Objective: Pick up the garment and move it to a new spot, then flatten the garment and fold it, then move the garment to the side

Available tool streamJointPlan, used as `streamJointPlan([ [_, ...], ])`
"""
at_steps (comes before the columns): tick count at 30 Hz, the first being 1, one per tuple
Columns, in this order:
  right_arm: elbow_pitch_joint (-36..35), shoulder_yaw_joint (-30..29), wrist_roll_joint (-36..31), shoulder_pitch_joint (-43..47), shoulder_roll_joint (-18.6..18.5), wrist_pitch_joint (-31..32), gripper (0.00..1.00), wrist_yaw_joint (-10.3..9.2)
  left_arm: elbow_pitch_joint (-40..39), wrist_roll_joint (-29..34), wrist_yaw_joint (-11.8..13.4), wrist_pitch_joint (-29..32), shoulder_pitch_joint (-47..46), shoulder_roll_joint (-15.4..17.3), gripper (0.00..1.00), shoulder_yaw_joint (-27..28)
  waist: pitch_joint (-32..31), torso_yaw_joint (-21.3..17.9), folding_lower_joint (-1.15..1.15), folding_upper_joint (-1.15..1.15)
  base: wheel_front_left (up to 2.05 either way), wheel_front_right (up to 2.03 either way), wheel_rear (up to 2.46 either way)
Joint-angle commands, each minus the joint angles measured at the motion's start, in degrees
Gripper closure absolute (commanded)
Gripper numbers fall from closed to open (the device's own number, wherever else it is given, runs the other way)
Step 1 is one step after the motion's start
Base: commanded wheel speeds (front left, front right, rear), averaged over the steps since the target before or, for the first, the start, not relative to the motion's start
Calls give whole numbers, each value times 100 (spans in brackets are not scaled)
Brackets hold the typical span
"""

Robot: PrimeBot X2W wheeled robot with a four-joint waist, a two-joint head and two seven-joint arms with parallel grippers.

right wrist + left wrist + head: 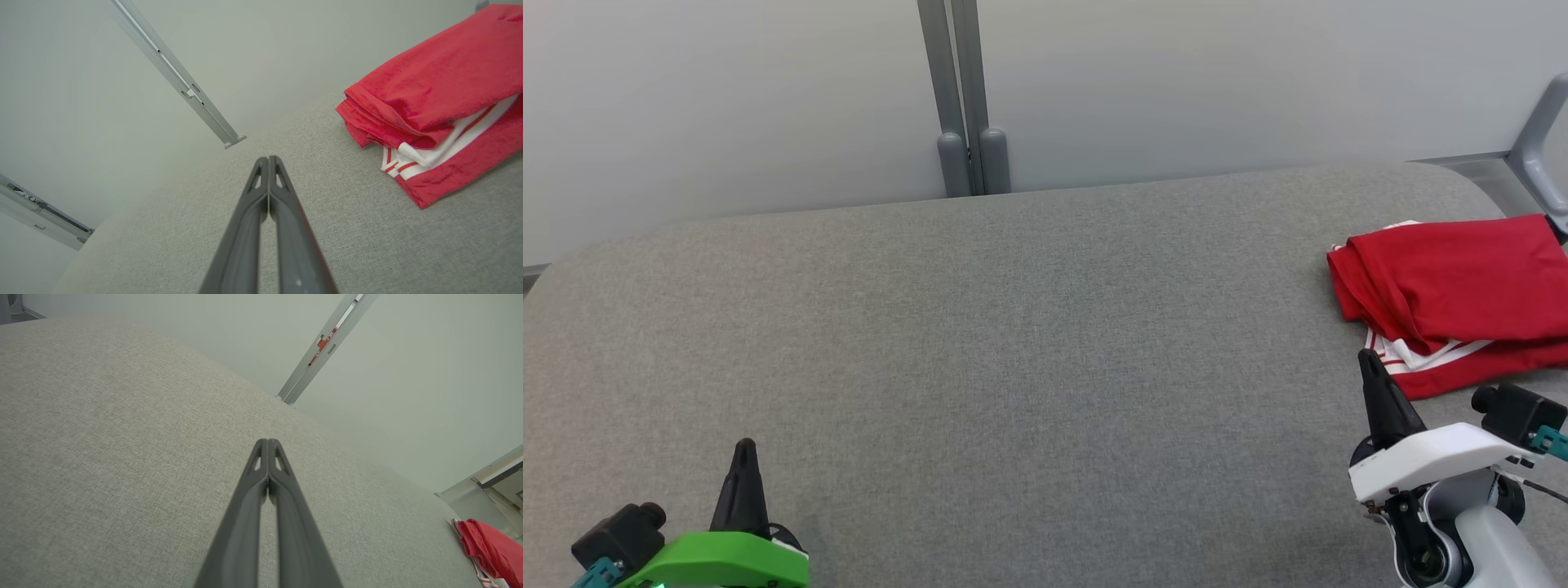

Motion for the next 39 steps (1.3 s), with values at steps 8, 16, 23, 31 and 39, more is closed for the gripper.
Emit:
streamJointPlan([
  [8, -174, -179, 724, -11, 65, 211, 100, 1, -141, -745, -61, 194, -240, -9, 100, 94, 23, 5, 0, 0, 0, 0, 0],
  [16, -232, -289, 1260, 11, 145, 371, 100, 1, -177, -1315, -86, 354, -291, -35, 100, 147, 45, 9, 0, 0, 0, 0, 0],
  [23, -277, -376, 1688, 34, 210, 500, 100, 1, -204, -1754, -99, 478, -329, -57, 100, 187, 64, 13, 0, 0, 0, 0, 0],
  [31, -326, -472, 2159, 61, 282, 642, 100, 1, -233, -2246, -121, 617, -371, -82, 100, 234, 86, 17, 0, 0, 0, 0, 0],
  [39, -371, -562, 2589, 84, 347, 774, 100, 1, -257, -2705, -138, 750, -405, -106, 100, 279, 108, 22, 0, 0, 0, 0, 0],
])
